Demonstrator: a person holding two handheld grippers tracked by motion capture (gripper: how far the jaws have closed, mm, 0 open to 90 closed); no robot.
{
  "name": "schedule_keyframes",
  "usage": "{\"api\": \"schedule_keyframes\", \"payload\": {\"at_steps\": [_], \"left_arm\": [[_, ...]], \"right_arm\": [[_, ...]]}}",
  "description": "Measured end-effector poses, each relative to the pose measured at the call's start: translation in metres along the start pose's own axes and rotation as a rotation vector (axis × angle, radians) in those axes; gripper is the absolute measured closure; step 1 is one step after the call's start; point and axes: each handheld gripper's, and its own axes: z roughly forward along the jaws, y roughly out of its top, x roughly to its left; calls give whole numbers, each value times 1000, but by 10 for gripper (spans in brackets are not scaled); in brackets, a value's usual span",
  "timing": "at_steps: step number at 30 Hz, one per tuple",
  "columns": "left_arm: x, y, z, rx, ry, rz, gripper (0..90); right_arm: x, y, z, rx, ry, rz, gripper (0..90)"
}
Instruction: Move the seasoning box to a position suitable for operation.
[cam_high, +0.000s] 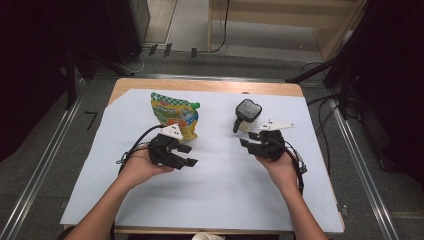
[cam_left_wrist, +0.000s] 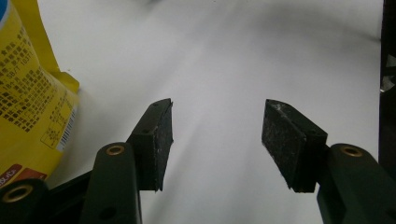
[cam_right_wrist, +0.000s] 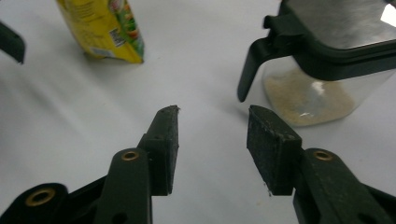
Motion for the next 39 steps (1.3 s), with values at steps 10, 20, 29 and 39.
{"api": "schedule_keyframes", "payload": {"at_steps": [10, 20, 29, 39], "left_arm": [[-3, -5, -3, -2, 13, 1, 444], [-1, -8, -3, -12, 23, 2, 445], [-5, -10, 2, 2, 18, 10, 444], [-4, -14, 3, -1, 17, 1, 444]], "right_arm": [[-26, 9, 22, 3, -67, 41, 900], [-24, 12, 56, 61, -95, 37, 900], [-14, 15, 68, 36, -103, 35, 900], [-11, 18, 73, 23, -77, 32, 879]]}}
